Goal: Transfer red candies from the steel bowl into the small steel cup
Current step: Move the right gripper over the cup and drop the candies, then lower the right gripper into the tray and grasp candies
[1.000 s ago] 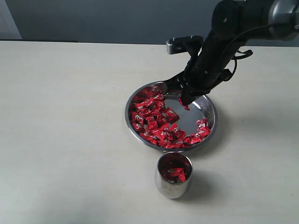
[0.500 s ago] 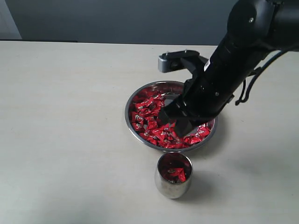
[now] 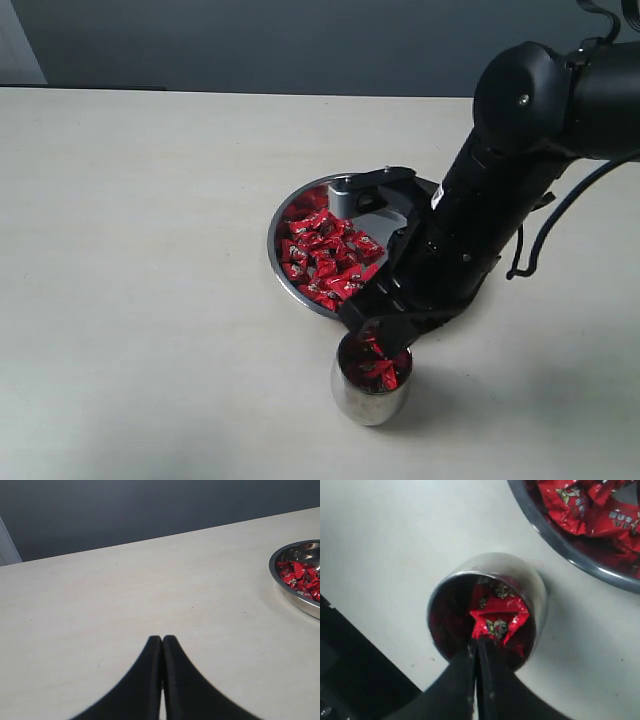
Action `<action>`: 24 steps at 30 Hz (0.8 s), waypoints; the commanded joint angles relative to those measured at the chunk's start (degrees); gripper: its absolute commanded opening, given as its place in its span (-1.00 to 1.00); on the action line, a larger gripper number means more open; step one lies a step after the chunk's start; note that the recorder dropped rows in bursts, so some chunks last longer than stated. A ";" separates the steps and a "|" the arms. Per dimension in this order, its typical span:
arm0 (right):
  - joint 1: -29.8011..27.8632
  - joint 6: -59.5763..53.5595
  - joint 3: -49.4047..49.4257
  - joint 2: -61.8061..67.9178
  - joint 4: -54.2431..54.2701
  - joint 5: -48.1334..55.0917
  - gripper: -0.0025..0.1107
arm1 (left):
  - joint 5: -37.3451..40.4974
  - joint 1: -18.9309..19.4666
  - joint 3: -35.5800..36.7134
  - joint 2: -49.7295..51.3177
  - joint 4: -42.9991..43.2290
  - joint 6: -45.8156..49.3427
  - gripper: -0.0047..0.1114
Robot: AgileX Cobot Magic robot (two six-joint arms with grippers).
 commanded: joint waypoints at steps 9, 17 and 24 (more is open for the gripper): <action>0.16 -6.41 0.09 -0.68 2.15 -0.82 -0.38 | -0.41 -0.30 -0.06 -0.25 -0.15 -0.22 -0.91; -0.41 2.82 0.09 1.39 -5.72 -24.49 -0.38 | -0.41 -0.30 -0.06 -0.25 -0.15 -0.22 -0.91; -2.94 2.82 -0.49 6.45 -7.11 -30.69 -0.38 | -0.41 -0.30 -0.06 -0.25 -0.15 -0.22 -0.91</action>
